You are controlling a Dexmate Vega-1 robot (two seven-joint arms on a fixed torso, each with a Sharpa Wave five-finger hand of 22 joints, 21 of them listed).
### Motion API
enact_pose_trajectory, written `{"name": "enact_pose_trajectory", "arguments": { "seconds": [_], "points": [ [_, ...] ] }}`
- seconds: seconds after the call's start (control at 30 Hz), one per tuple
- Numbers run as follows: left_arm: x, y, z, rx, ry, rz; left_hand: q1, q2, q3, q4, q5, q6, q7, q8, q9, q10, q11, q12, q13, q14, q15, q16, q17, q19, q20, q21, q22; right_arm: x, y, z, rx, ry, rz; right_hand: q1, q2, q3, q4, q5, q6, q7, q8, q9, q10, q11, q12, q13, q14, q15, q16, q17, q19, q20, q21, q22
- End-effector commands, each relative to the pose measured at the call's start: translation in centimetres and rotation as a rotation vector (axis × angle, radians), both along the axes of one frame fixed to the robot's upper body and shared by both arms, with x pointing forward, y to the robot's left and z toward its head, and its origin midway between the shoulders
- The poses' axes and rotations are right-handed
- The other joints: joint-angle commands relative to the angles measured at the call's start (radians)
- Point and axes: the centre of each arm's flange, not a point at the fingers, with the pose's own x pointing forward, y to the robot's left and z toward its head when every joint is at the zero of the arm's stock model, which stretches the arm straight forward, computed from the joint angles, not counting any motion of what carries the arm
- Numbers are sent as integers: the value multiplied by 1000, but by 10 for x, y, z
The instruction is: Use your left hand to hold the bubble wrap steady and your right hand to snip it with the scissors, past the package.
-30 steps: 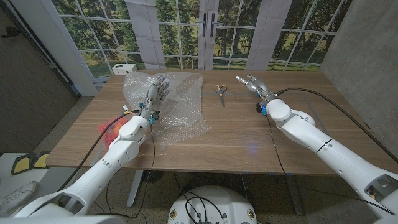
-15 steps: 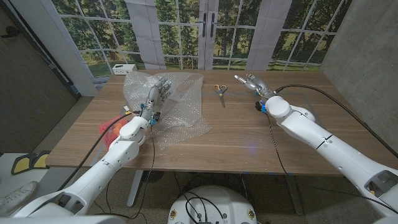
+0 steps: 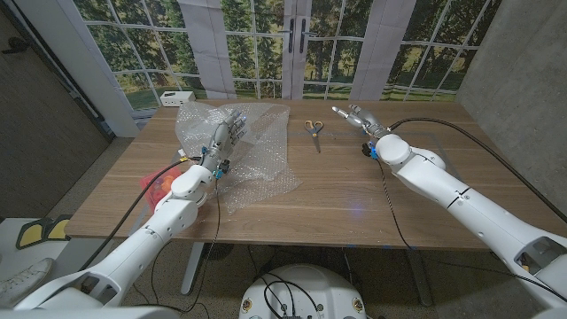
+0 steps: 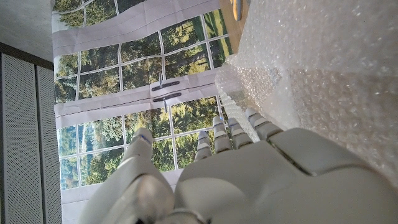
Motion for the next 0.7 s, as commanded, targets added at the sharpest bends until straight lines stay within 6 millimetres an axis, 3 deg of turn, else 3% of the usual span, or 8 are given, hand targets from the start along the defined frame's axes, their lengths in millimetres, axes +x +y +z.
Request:
{"name": "enact_pose_trajectory", "arguments": {
  "seconds": [0.03,0.2,0.43,0.53,0.7],
  "points": [
    [0,-3,0,9,-2,10,8,0,1,-3,5,12,-4,4,0,17,-3,5,3,12,-17,5,2,7,1,1,5,7,5,9,-13,-13,-1,-12,-4,-11,2,-5,-3,-2,1,4,3,8,1,4,9,9,2,2,11,31,4,5],
    [0,-3,3,37,-5,0,8,0,0,-3,5,14,-5,3,0,11,1,3,3,10,-16,3,2,8,1,1,5,10,8,14,-3,-28,-7,-17,-13,-16,1,-4,14,-5,7,4,29,23,10,4,35,14,11,2,28,45,9,5],
    [1,-4,4,49,-2,-1,8,1,1,-3,5,1,-5,-3,0,1,-1,-2,3,-2,-13,-1,2,2,2,-1,5,6,14,17,14,-28,-19,-13,-15,-16,-2,0,23,-10,9,4,53,12,16,4,63,11,19,2,48,61,15,6],
    [2,-4,3,39,-2,-2,9,2,0,-3,5,2,-6,-2,0,5,0,-1,4,0,-12,0,2,2,2,-1,5,6,16,17,21,-7,-21,-7,-13,-14,-5,2,33,-10,11,4,55,15,14,5,30,23,5,2,27,47,5,6],
    [2,-4,3,41,-8,-6,9,2,0,-2,5,4,-6,-2,0,4,-3,-1,4,0,-14,0,2,3,1,0,5,6,18,19,18,7,-21,-2,-11,-12,-8,4,35,-9,11,4,60,23,14,5,23,24,2,2,19,61,2,6]
  ]
}}
